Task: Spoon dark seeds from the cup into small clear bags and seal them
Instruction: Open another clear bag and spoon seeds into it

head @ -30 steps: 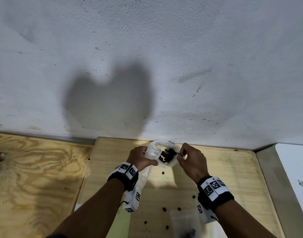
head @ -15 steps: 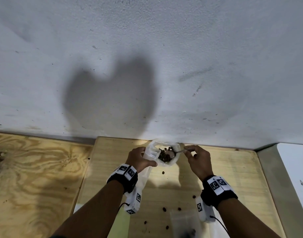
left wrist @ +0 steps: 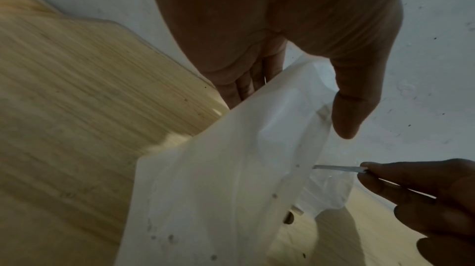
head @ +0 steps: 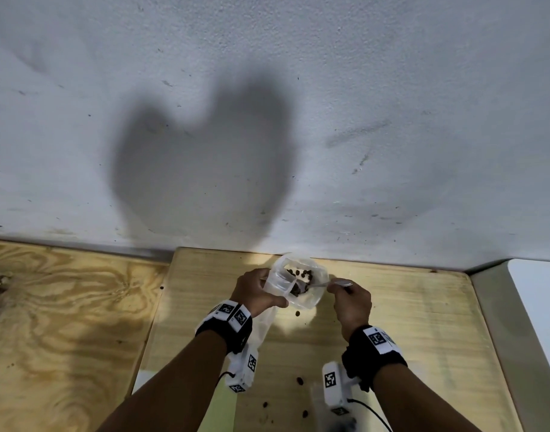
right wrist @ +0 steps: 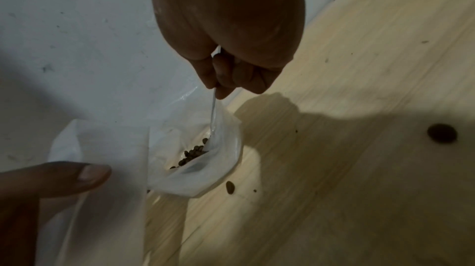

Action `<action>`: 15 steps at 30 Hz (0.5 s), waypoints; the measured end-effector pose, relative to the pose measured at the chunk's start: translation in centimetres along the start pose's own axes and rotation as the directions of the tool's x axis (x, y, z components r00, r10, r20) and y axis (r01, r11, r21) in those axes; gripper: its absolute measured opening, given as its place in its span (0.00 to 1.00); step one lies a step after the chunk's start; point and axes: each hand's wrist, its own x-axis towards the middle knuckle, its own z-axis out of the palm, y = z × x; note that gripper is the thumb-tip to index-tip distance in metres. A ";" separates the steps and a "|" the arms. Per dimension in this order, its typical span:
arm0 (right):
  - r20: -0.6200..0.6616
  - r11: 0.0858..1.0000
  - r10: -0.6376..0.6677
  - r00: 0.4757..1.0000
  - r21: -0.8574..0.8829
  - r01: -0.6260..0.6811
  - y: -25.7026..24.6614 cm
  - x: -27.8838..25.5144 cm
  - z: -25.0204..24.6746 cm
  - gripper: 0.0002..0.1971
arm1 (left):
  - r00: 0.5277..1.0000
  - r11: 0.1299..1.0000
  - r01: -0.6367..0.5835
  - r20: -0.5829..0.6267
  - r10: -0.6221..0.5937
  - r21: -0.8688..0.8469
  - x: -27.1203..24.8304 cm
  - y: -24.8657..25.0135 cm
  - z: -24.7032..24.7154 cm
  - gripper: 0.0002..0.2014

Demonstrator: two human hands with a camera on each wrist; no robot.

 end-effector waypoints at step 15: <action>-0.104 0.998 -0.062 0.993 0.022 0.065 0.7 -1.0 0.6 0.06 | 0.997 0.995 -0.064 0.054 0.060 0.073 0.1 -0.4 -1.2 0.37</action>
